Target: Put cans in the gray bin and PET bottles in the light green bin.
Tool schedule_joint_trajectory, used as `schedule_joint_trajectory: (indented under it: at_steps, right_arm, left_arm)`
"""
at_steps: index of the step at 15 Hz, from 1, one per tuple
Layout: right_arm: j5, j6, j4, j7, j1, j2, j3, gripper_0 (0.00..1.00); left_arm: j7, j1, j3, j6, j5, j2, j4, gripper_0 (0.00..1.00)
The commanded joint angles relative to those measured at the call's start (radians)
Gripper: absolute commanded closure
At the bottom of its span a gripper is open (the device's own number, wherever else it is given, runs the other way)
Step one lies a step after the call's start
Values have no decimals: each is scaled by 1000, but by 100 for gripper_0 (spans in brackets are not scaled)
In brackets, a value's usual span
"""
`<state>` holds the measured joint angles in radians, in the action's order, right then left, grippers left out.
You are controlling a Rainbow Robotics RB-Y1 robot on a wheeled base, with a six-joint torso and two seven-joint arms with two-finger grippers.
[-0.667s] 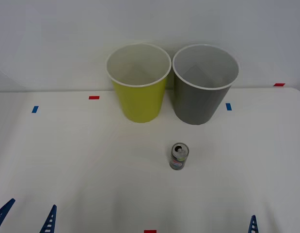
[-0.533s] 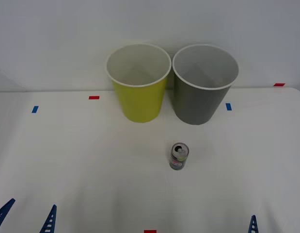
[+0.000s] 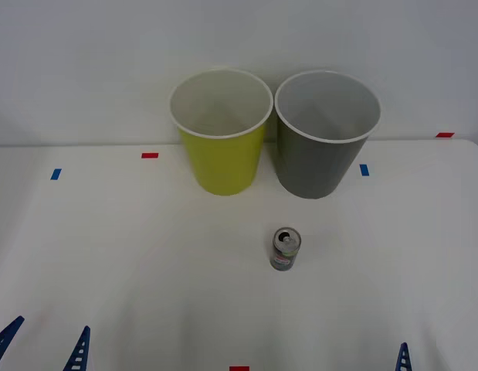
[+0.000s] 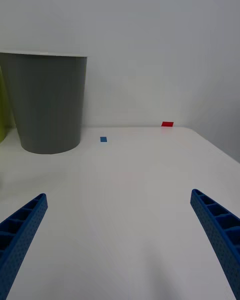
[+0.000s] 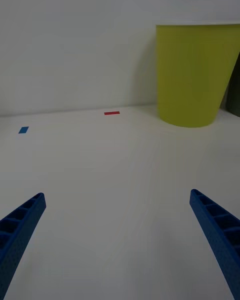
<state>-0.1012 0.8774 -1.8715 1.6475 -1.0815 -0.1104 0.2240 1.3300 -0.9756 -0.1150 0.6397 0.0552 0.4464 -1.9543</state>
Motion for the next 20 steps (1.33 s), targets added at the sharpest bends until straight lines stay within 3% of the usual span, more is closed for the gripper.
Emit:
schedule_joint_trajectory:
  at_steps: [1, 20]
  right_arm:
    - [0, 0, 0, 0, 0, 0, 0, 0]
    - [0, 0, 0, 0, 0, 0, 0, 0]
  left_arm:
    - [0, 0, 0, 0, 0, 0, 0, 0]
    - [0, 0, 0, 0, 0, 0, 0, 0]
